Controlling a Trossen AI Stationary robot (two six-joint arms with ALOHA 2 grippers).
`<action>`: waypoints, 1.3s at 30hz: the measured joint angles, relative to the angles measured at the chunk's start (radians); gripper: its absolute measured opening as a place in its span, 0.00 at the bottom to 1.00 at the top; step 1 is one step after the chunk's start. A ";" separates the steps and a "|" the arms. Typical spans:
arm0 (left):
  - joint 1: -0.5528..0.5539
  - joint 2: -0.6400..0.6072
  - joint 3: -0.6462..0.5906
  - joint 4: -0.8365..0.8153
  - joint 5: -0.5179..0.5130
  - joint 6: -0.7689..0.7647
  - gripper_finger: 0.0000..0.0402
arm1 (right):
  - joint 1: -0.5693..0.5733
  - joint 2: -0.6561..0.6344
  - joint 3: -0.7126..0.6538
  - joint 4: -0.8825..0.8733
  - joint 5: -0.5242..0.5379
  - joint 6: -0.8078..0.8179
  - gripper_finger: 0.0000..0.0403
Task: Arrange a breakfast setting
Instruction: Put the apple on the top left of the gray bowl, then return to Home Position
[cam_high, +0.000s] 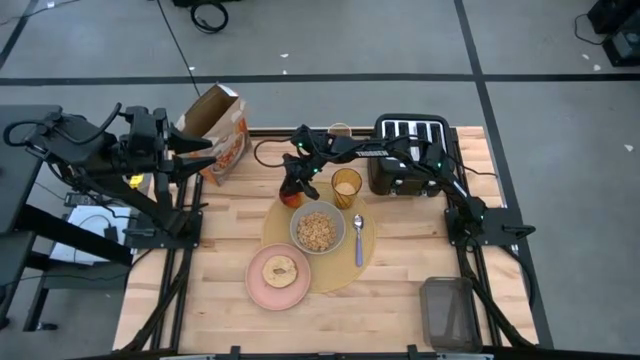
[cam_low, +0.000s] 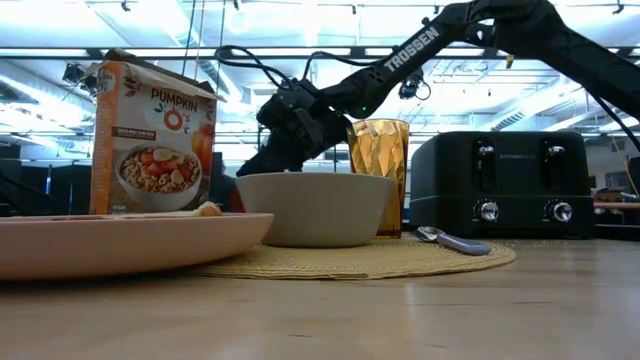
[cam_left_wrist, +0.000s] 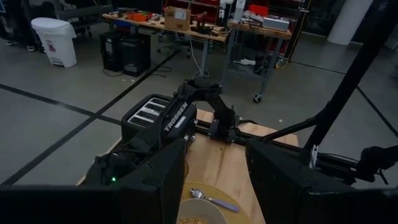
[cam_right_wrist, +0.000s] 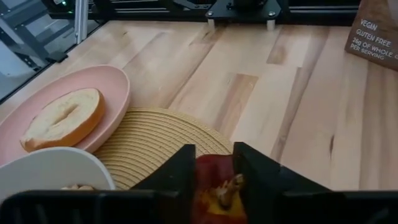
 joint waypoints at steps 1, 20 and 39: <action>0.000 0.000 0.000 0.000 0.000 -0.003 0.44 | 0.000 -0.003 0.000 -0.002 0.001 0.008 0.31; 0.000 0.000 0.000 0.000 0.000 -0.022 0.44 | 0.002 -0.102 -0.002 -0.012 0.002 0.029 0.38; 0.000 0.039 0.000 0.000 0.002 0.005 0.44 | 0.110 -0.602 -0.202 0.025 0.165 0.189 0.03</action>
